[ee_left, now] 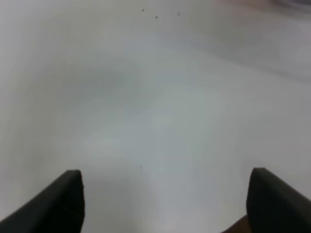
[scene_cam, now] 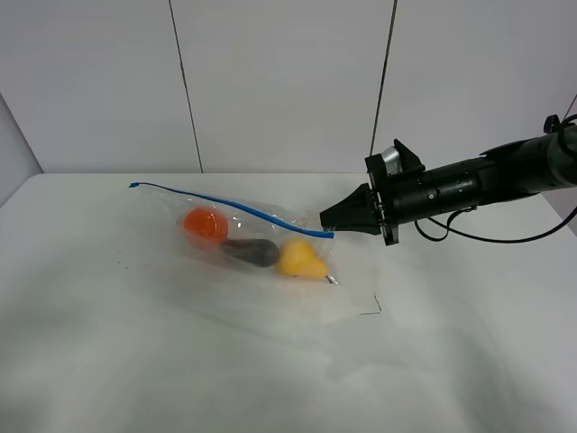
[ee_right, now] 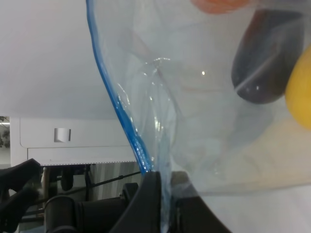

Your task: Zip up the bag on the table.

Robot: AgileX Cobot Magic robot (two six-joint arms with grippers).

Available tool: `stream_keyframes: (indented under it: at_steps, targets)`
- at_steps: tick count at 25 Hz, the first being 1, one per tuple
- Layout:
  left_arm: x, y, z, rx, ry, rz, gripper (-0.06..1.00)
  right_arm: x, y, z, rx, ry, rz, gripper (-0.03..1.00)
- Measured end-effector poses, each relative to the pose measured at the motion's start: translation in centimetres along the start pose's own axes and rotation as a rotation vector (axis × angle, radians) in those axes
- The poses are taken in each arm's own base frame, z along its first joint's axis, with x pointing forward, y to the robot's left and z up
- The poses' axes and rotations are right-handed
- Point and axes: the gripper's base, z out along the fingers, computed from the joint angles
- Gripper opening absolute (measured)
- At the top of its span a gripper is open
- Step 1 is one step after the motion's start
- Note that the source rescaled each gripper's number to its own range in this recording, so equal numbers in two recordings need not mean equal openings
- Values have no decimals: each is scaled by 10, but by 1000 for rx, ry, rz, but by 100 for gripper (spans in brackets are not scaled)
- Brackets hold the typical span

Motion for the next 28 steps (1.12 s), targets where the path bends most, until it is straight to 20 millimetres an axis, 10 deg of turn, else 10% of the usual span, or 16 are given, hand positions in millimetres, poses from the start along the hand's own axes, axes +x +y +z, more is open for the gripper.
stream_keyframes:
  at_steps: [10, 18, 28]
  targets:
    - [12, 0, -19, -3, -146, -5, 87, 0, 0, 0, 2, 3, 18, 3]
    - [12, 0, -19, -3, -146, -5, 87, -3, 1, -3, 89, 77, 21, 89]
    - [12, 0, -19, -3, -146, -5, 87, -52, 30, -36, 619, 145, -148, 96]
